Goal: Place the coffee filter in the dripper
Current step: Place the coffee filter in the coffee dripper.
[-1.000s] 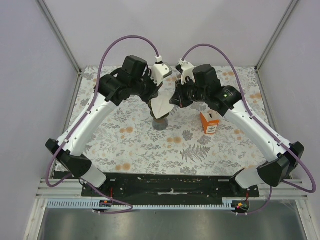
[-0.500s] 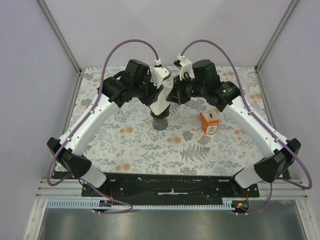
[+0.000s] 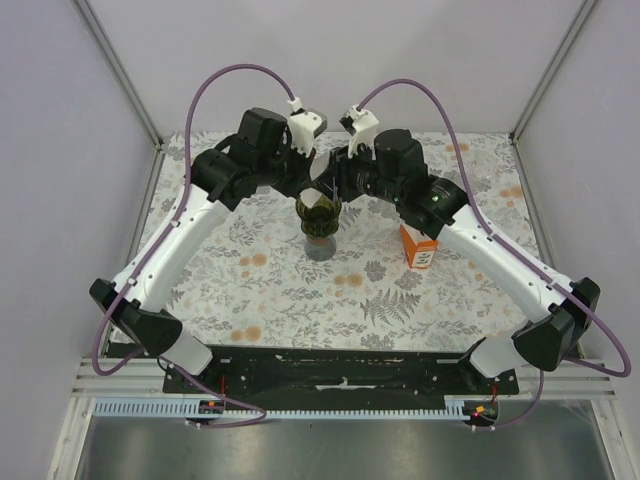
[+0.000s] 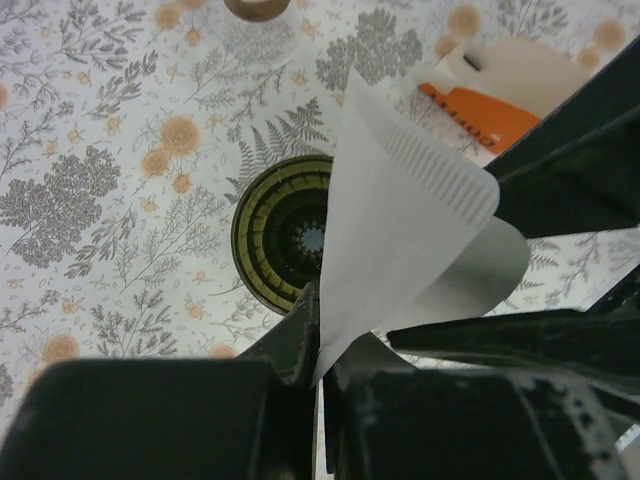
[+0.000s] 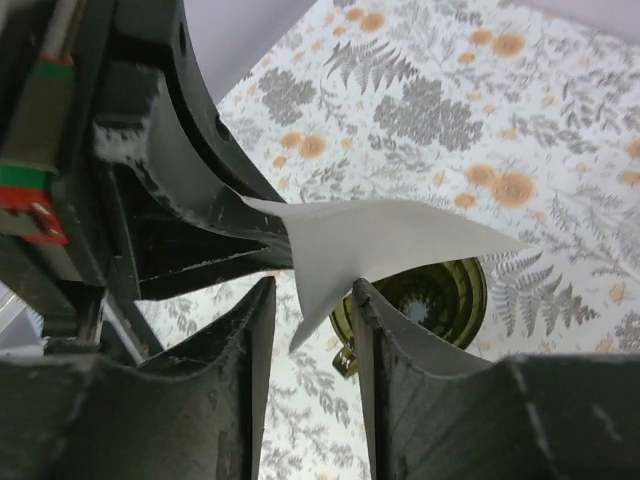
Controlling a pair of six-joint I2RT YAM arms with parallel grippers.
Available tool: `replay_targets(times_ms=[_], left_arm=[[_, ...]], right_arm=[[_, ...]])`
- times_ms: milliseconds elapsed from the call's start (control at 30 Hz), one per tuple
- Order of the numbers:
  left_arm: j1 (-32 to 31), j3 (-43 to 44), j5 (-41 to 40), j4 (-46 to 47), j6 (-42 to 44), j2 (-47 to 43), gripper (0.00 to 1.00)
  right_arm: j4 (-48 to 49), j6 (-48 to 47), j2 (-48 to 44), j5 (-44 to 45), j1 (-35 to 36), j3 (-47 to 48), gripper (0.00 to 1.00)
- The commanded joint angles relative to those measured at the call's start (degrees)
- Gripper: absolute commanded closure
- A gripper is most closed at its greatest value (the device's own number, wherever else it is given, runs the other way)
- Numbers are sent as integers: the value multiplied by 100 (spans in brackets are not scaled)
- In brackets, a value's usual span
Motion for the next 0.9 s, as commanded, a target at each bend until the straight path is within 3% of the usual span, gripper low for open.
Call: replay_targets(times_ms=[0,333,567,733,867], left_arm=[[51,568,72,270,-949,15,98],[51,762,398,181,-1346,147,98],[51,849,363,173,-1346,156,98],[130,972,231,138,-1311,165,98],[217,824,21,111,-1162,86,98]], right_arm=[[988,7,-196,1308,174,-250,55],[1814,87,6,2381,314,-488,53],[1991,-28,252,2206,314,-295,52],[1912,-176,314,2556,314,-312,64],[1921,-554,200,3118,306,-373,81]])
